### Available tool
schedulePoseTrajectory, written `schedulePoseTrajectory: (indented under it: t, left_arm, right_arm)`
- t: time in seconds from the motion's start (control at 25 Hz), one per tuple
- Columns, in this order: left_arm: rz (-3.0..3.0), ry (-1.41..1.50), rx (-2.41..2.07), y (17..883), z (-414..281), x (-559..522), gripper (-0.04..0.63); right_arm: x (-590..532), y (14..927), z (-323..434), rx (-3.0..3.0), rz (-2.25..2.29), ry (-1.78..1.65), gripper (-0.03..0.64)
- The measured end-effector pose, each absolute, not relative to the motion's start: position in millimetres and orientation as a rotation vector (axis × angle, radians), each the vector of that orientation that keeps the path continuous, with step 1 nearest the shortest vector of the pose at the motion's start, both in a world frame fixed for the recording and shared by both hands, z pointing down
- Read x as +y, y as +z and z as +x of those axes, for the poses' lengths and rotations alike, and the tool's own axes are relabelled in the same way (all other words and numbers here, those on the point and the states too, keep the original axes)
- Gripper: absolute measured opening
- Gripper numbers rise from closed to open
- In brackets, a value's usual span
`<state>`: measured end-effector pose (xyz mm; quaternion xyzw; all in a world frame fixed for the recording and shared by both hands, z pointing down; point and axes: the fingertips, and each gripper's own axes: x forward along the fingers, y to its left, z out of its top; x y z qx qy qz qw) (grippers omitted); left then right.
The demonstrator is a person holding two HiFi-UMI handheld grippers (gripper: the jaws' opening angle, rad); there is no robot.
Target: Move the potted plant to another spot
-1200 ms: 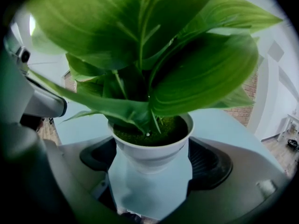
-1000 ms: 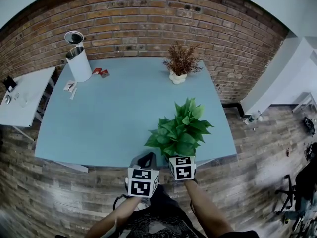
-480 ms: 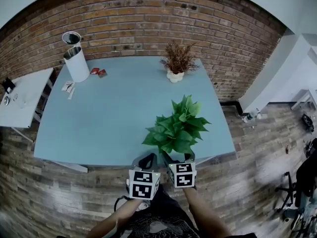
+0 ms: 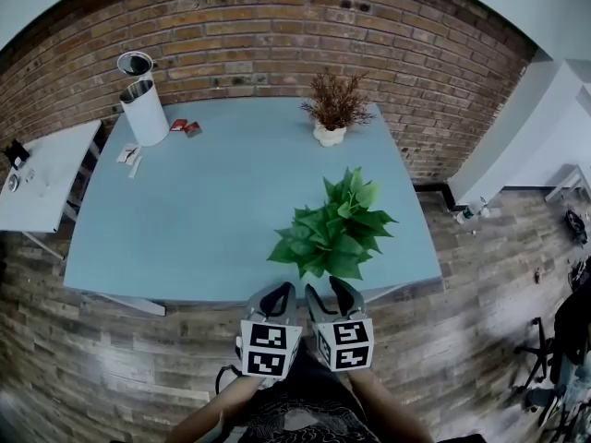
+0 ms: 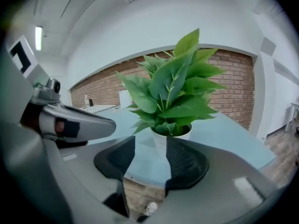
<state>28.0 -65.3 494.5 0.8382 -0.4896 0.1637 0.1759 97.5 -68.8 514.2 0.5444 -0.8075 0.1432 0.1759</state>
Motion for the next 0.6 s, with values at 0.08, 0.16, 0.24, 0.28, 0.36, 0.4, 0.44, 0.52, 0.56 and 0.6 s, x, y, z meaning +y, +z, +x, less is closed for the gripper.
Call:
schedulePoseTrajectory:
  t: [0.08, 0.16, 0.24, 0.28, 0.36, 0.4, 0.44, 0.52, 0.56, 0.6]
  left_arm:
    - [2.385, 0.459, -1.392, 493, 29, -63, 0.0]
    - [2.392, 0.455, -1.394, 492, 29, -61, 0.002]
    - [2.395, 0.445, -1.394, 490, 28, -58, 0.0]
    - [2.397, 0.441, -1.395, 489, 28, -58, 0.0]
    - [2.404, 0.435, -1.399, 487, 26, -57, 0.002]
    - [2.408, 0.434, -1.402, 486, 26, -57, 0.001]
    - [2.412, 0.433, -1.404, 485, 25, -57, 0.002]
    - [2.416, 0.428, -1.408, 482, 24, -56, 0.001]
    - [2.415, 0.424, -1.409, 481, 24, -56, 0.001]
    - [2.415, 0.419, -1.409, 480, 24, -55, 0.001]
  right_arm:
    - [-63, 506, 92, -2.312, 1.532, 0.421, 0.182]
    - [-58, 498, 88, -2.328, 1.519, 0.432, 0.144]
    - [-54, 492, 86, -2.336, 1.516, 0.435, 0.091]
    - [-53, 489, 86, -2.342, 1.514, 0.435, 0.059]
    - [-50, 483, 83, -2.359, 1.498, 0.431, 0.006]
    - [-49, 481, 81, -2.369, 1.487, 0.426, 0.006]
    - [-48, 478, 79, -2.377, 1.478, 0.42, 0.005]
    - [-46, 475, 74, -2.388, 1.466, 0.417, 0.005]
    - [-45, 473, 73, -2.393, 1.461, 0.419, 0.005]
    - [-45, 472, 71, -2.397, 1.457, 0.421, 0.005]
